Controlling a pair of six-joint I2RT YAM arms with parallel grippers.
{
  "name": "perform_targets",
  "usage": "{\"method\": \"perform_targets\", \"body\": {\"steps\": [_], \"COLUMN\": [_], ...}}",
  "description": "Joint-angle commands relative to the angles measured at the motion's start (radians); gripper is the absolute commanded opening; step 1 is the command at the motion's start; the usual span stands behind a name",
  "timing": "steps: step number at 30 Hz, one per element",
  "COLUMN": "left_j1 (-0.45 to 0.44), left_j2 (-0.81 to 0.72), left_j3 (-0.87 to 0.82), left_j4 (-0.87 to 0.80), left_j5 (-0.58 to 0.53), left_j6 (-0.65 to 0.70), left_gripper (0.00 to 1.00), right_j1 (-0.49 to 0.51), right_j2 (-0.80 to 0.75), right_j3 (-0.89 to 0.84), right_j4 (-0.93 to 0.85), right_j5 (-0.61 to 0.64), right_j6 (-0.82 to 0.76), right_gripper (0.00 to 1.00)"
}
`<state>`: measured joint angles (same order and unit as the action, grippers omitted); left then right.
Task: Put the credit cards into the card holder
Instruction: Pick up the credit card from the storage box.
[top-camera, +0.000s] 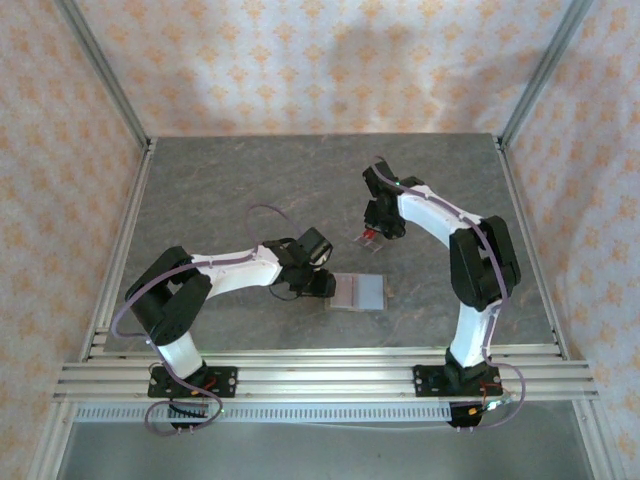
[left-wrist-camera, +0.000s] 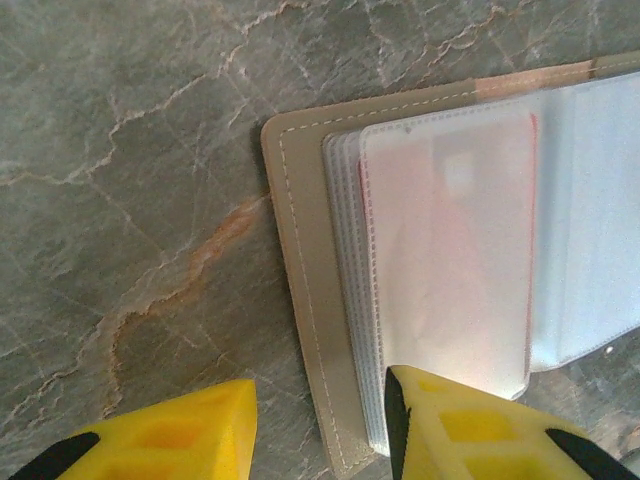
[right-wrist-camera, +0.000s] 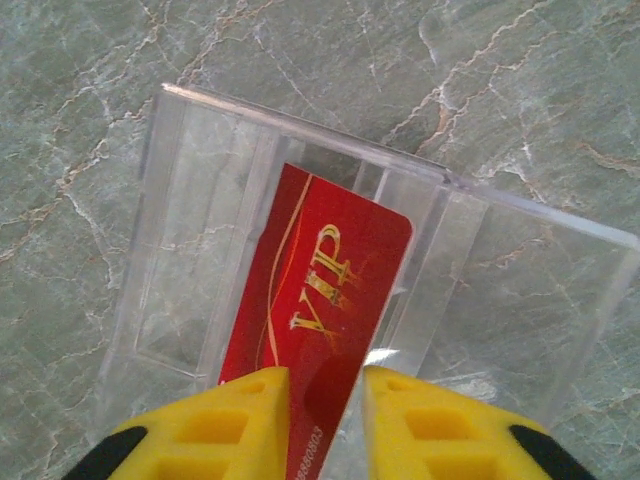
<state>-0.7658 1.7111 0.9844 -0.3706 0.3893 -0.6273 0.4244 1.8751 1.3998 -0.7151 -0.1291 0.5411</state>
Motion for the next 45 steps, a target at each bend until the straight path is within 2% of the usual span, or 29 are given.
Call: {"method": "perform_targets", "body": {"steps": [1, 3, 11, 15, 20, 27, 45], "left_j1": [0.008, 0.008, 0.009, 0.008, 0.009, 0.008, 0.008], "left_j2": [-0.013, -0.013, 0.005, 0.008, 0.014, 0.027, 0.039], "left_j3": [-0.020, -0.023, -0.028, -0.030, -0.027, -0.028, -0.026], "left_j4": [0.012, 0.013, 0.028, 0.033, 0.035, 0.042, 0.047], "left_j5": [-0.010, -0.010, -0.002, -0.001, -0.001, 0.003, 0.006], "left_j6": [0.000, 0.000, -0.004, -0.006, -0.006, -0.012, -0.012], "left_gripper": [0.39, 0.39, 0.39, 0.39, 0.39, 0.39, 0.39], "right_j1": [-0.003, -0.003, -0.002, -0.003, -0.002, -0.003, -0.003], "right_j2": [0.008, 0.002, -0.014, -0.018, -0.019, -0.020, -0.032], "right_j3": [0.003, 0.004, 0.013, 0.019, 0.037, 0.055, 0.076], "right_j4": [-0.003, -0.005, -0.036, -0.052, -0.067, -0.084, -0.106], "right_j5": [0.013, 0.016, 0.034, 0.046, 0.046, 0.054, 0.059], "right_j6": [0.009, 0.007, -0.008, -0.019, -0.035, -0.051, -0.067], "right_gripper": [0.20, 0.16, 0.11, 0.12, 0.18, 0.17, 0.04]}}
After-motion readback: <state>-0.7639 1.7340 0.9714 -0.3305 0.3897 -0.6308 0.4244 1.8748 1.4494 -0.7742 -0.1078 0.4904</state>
